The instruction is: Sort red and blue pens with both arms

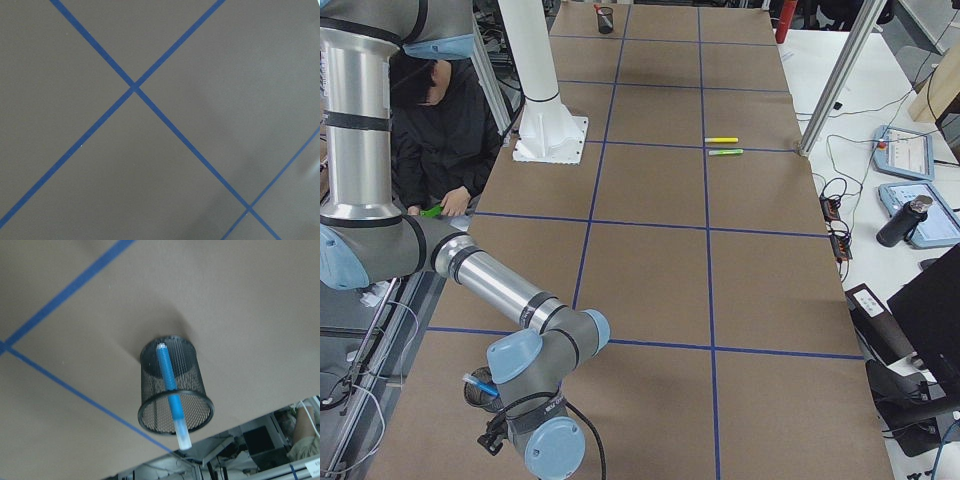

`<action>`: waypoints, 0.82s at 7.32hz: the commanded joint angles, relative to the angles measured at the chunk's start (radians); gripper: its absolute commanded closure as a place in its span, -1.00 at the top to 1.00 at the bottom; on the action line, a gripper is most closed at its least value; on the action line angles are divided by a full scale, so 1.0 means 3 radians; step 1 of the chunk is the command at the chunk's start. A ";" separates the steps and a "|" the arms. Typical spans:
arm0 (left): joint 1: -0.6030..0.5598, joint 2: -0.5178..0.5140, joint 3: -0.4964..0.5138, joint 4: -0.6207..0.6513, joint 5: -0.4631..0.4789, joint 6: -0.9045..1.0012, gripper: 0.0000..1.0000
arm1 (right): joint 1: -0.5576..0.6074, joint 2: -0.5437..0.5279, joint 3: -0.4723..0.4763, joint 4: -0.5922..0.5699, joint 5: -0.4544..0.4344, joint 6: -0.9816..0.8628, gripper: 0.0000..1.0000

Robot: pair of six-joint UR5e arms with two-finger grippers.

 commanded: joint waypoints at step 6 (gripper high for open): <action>0.0469 0.0123 -0.0028 -0.0686 0.1251 0.0948 1.00 | -0.1026 0.0075 0.0549 0.2547 0.0870 0.1813 1.00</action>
